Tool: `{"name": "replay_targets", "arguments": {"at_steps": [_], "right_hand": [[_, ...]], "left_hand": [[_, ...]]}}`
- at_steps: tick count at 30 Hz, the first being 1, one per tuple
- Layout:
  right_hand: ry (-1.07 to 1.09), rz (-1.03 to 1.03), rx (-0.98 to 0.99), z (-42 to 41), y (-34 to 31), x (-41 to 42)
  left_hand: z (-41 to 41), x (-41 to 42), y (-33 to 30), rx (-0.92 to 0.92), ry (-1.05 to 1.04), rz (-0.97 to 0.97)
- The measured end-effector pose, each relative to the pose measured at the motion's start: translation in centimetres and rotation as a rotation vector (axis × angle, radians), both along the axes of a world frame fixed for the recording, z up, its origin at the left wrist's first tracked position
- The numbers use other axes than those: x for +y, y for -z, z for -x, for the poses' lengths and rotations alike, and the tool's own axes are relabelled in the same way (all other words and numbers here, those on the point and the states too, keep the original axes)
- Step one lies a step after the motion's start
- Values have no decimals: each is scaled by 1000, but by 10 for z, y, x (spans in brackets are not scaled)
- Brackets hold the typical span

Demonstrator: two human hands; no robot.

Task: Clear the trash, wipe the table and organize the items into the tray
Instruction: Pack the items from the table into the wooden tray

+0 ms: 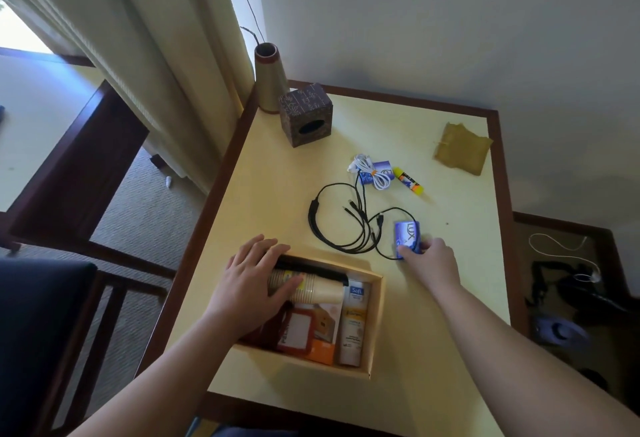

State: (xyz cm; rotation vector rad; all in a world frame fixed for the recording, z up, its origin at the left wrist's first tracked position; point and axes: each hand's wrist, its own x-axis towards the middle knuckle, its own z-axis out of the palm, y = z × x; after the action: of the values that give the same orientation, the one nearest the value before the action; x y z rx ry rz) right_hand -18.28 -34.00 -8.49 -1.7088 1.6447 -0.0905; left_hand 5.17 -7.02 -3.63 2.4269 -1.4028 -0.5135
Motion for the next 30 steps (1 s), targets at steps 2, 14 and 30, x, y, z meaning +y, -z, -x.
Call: {"name": "replay_targets", "arguments": {"at_steps": [2, 14, 30], "right_hand": [[-15, -8, 10, 5, 2, 8], [154, -51, -154, 14, -10, 28], [20, -36, -134, 60, -39, 40]], "left_hand": [[0, 0, 0, -3, -1, -2], [0, 0, 3, -3, -13, 24], [-1, 2, 4, -8, -5, 57]]}}
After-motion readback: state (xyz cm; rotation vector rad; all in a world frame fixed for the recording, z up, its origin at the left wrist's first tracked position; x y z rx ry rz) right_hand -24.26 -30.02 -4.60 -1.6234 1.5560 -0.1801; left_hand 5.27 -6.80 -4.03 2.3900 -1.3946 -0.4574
